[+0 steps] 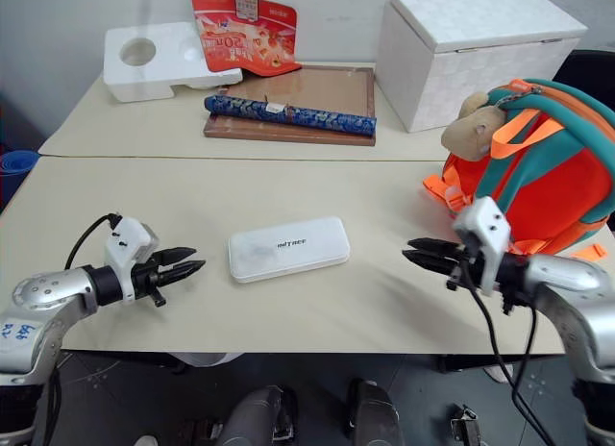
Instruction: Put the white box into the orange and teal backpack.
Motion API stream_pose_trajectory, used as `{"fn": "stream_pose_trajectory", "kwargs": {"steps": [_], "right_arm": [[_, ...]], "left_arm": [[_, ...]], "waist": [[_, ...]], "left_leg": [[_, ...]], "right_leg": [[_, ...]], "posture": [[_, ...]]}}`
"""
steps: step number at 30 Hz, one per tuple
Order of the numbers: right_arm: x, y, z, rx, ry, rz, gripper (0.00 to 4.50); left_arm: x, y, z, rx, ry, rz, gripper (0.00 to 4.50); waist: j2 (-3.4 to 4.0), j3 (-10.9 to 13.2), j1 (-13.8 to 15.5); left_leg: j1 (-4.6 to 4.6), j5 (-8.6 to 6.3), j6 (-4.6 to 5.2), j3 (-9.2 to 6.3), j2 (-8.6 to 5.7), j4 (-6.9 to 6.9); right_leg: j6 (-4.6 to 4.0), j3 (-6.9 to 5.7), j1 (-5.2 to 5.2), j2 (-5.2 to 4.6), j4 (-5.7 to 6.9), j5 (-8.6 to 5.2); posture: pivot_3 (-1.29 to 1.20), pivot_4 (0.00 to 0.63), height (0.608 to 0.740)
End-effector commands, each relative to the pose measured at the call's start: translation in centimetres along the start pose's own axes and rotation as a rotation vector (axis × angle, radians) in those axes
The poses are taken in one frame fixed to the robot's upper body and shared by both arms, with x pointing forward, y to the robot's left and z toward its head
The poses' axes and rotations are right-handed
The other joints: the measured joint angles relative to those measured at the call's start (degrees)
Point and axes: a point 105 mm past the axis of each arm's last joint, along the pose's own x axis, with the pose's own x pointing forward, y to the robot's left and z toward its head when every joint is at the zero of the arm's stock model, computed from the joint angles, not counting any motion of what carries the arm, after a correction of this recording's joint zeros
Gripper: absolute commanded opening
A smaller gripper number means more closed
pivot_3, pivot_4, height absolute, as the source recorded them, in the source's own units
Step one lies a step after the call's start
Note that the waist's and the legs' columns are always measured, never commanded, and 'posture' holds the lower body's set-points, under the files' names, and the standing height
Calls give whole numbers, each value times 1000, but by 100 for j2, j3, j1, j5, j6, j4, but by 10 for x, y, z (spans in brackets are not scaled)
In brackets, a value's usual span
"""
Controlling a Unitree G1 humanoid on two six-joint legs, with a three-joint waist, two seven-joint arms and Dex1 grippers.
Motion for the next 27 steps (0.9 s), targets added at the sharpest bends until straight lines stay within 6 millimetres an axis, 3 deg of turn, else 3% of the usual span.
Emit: {"fn": "stream_pose_trajectory", "kwargs": {"steps": [1, 2, 7, 11, 18, 27], "right_arm": [[31, 1, 3, -99, 11, 29, 0], [39, -3, 3, -112, 16, 13, 0], [72, -9, 3, -137, 22, -3, 0], [84, -8, -2, -155, 35, -5, 0], [79, 6, -6, -138, 27, 48, 0], [67, 10, -13, -104, 37, 15, 0]], "left_arm": [[11, -4, 14, 48, -30, -27, 355], [13, -5, 14, 46, -23, -36, 14], [18, -5, 13, 35, 5, -58, 14], [23, -10, 14, 30, 8, -91, 14], [42, -17, 25, 30, -28, -144, 14], [60, -7, 29, -18, -55, -124, 14]], "waist": [[-1, 0, -10], [-1, 0, -13], [-2, 0, -64], [-2, 0, -101], [-2, 0, -100], [-5, -2, -125]], "left_leg": [[-4, 3, 4, 1, -1, 2], [-7, 4, 6, 4, -2, 3], [-18, 7, 10, 10, -2, 6], [-24, 9, 14, 9, -2, 14], [-26, 15, 12, 6, -1, 17], [-15, 21, 17, 13, -8, 24]], "right_leg": [[0, -1, -2, 1, -1, 0], [0, -1, -4, 0, 3, 0], [2, -6, -10, 7, 25, 1], [4, -10, -10, 8, 26, 2], [5, -10, -14, 9, 36, 2], [11, -11, -14, 4, 59, 6]], "posture": [[0, 150, 740], [0, 150, 740], [0, 150, 740], [0, 150, 740], [0, 150, 740], [0, 150, 740]]}}
